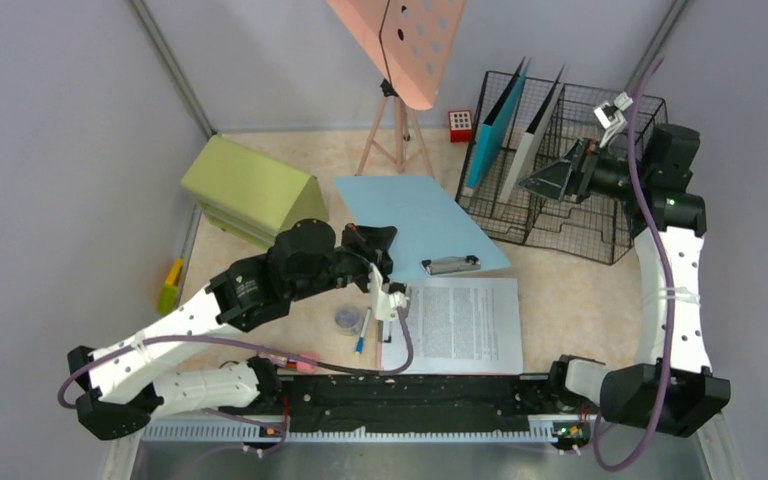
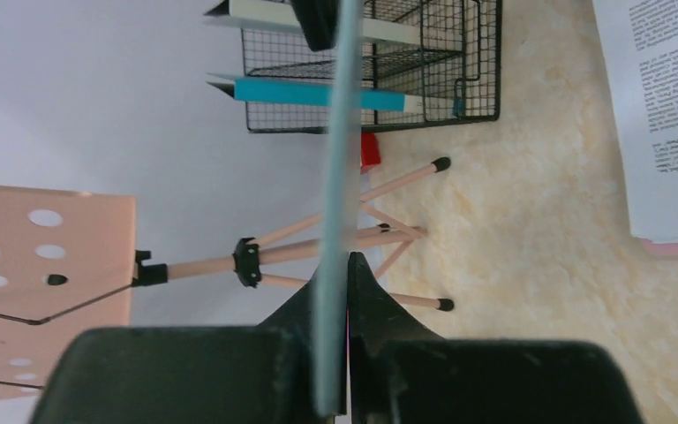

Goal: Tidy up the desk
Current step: Pick up the folder from the center of the board.

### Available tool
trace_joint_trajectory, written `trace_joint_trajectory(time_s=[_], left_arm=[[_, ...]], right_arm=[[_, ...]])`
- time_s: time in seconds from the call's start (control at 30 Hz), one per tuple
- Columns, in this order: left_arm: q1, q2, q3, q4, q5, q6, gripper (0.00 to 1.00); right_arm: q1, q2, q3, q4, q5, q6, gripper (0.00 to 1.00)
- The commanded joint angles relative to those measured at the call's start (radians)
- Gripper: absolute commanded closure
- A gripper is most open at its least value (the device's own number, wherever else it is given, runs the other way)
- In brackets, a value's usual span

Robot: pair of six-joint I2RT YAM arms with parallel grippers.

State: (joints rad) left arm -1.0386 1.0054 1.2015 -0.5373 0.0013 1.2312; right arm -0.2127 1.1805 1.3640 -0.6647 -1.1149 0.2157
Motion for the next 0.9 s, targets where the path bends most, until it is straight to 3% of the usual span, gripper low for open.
trace_joint_trajectory(time_s=[0.0, 0.1, 0.4, 0.67, 0.87], left_arm=[[-0.045, -0.086, -0.078, 0.238, -0.035, 0.178, 1.00], [-0.074, -0.109, -0.131, 0.306, -0.040, 0.238, 1.00], [-0.112, -0.134, -0.281, 0.546, 0.044, 0.369, 1.00], [-0.125, -0.111, -0.347, 0.713, 0.086, 0.436, 1.00], [-0.152, -0.116, -0.377, 0.752, 0.128, 0.426, 1.00]], right_arm=[[-0.016, -0.025, -0.065, 0.171, -0.117, 0.158, 0.04], [-0.015, -0.037, -0.128, 0.274, -0.168, 0.264, 0.04], [-0.014, -0.067, -0.252, 0.366, -0.242, 0.380, 0.02], [-0.004, -0.092, -0.290, 0.260, -0.273, 0.293, 0.02], [-0.004, -0.082, -0.273, 0.071, -0.262, 0.102, 0.03]])
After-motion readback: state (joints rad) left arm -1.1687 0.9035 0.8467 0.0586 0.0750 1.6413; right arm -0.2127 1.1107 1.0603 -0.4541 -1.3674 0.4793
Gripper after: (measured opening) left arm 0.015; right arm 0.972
